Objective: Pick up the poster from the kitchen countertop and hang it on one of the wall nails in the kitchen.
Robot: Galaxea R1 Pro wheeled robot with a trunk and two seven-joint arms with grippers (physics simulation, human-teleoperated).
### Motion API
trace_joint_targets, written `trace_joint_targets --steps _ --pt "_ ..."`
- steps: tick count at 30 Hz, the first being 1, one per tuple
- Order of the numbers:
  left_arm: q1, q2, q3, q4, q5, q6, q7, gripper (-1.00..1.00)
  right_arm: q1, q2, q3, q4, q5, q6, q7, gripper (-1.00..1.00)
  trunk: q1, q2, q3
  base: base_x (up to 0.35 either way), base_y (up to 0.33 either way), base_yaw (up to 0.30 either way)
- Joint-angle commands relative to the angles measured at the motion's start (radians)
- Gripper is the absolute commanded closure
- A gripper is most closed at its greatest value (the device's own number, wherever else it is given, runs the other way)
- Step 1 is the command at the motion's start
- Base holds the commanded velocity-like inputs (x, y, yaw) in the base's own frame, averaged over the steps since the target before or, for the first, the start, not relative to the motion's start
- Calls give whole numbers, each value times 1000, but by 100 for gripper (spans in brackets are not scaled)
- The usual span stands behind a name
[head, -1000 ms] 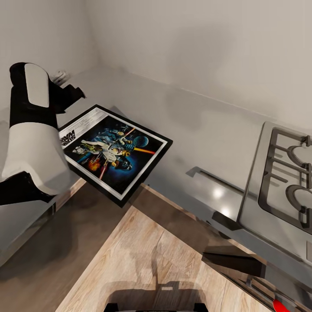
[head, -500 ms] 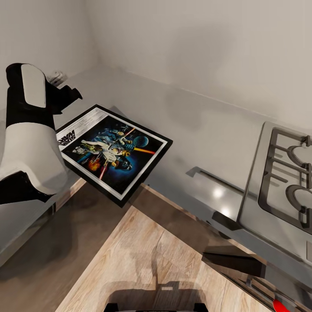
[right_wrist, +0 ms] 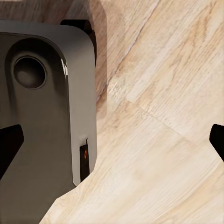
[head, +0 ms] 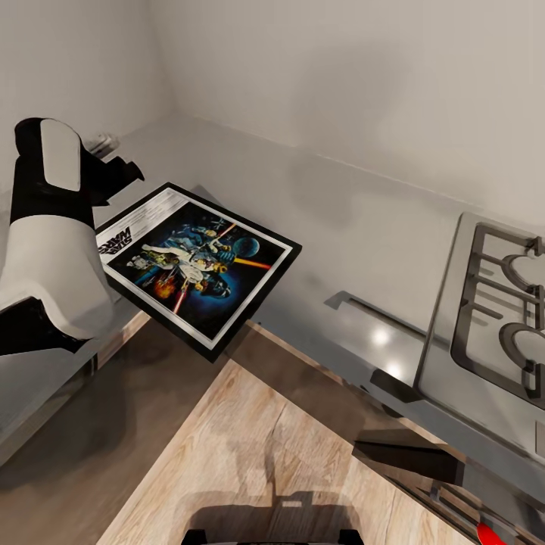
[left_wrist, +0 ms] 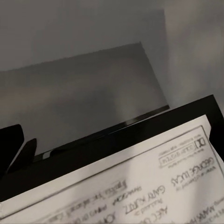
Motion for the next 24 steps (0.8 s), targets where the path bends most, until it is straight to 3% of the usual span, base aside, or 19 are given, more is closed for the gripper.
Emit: trace_joint_targets --steps 1,17,24 --pt "-1 -1 3 0 10 1 9 -100 0 0 -5 1 -8 0 10 -100 0 0 -1 0 0 0" --pt "4 1 4 45 11 0 11 -100 0 0 -5 1 -8 0 10 -100 0 0 -1 0 0 0" --pt "4 2 25 62 11 -1 10 -100 0 0 -5 1 -8 0 10 -100 0 0 -1 0 0 0"
